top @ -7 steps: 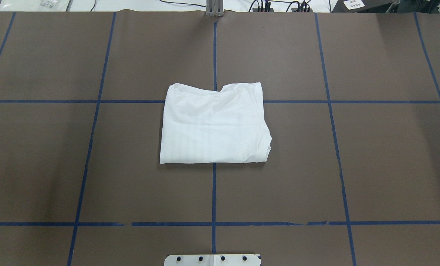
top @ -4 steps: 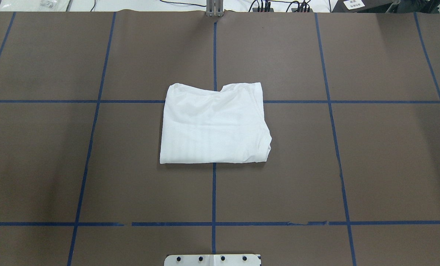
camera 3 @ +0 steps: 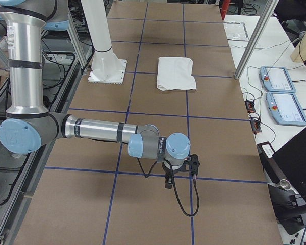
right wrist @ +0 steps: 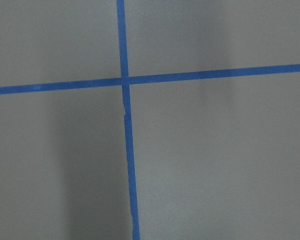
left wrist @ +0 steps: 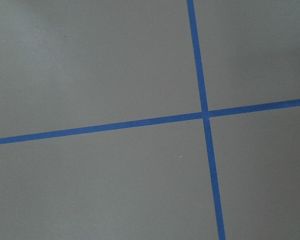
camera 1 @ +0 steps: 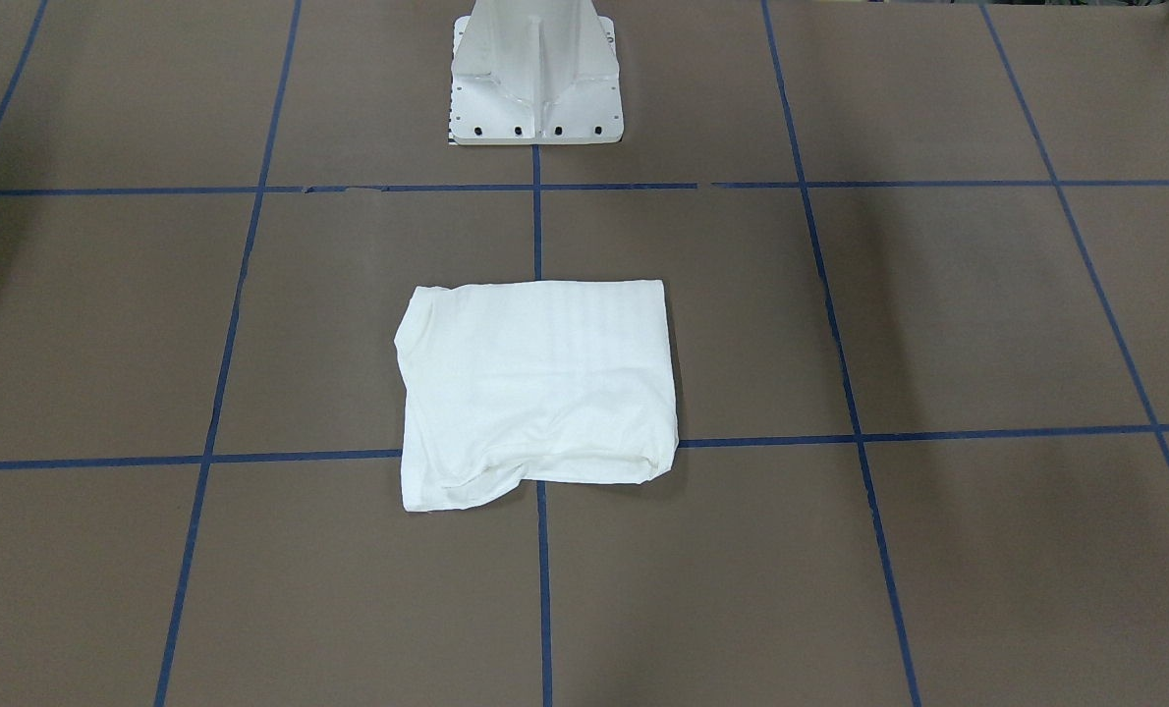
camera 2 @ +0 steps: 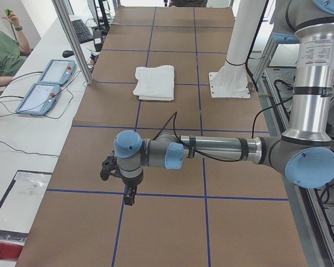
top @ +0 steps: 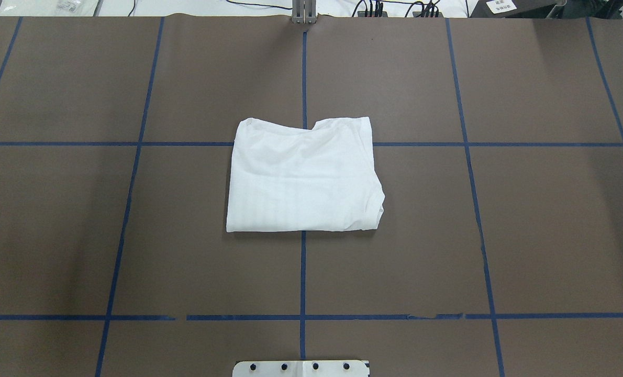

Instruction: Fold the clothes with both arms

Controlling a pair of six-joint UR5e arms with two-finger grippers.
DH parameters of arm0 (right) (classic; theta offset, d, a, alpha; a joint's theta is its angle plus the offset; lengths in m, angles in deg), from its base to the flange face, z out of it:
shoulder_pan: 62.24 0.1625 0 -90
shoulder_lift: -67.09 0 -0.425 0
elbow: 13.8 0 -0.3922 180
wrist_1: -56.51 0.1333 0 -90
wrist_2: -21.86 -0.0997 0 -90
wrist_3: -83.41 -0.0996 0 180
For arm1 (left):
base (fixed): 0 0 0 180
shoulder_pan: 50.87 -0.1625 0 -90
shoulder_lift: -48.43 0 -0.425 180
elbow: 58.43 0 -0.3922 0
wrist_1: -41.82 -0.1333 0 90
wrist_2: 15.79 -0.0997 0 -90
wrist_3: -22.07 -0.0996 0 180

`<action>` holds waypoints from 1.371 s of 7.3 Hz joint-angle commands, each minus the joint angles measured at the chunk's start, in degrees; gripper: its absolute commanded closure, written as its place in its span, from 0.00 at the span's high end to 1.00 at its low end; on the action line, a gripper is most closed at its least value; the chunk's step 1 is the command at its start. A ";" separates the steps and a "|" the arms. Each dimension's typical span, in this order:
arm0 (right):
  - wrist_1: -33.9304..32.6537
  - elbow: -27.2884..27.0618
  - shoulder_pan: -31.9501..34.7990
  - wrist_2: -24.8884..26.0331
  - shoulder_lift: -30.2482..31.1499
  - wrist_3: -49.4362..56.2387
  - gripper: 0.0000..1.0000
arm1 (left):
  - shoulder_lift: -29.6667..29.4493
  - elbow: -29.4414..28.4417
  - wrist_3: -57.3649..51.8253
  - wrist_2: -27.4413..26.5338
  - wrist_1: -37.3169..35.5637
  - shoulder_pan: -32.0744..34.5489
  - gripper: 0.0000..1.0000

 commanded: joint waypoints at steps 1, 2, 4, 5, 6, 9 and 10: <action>0.39 0.13 0.00 0.31 -0.07 -2.26 1.00 | -0.01 -0.09 0.03 -0.14 0.09 -0.01 1.00; 0.47 0.04 0.00 0.31 -0.07 -2.18 1.00 | -0.01 -0.09 0.03 -0.14 0.17 -0.01 1.00; 0.39 0.13 0.00 0.31 0.02 -1.48 1.00 | -0.01 -0.09 0.03 -0.14 0.18 -0.01 1.00; 0.47 0.13 0.00 0.31 0.02 -1.47 1.00 | -0.01 -0.09 0.03 -0.14 0.26 -0.01 1.00; 0.48 0.13 0.00 0.31 0.02 -1.39 1.00 | -0.01 0.00 0.03 -0.14 0.26 -0.01 1.00; 0.48 0.13 0.00 0.22 0.02 -1.39 1.00 | -0.01 -0.09 0.03 -0.14 0.35 -0.01 1.00; 0.48 0.13 0.00 0.22 0.02 -1.39 1.00 | -0.01 -0.09 -0.06 -0.14 0.35 -0.01 1.00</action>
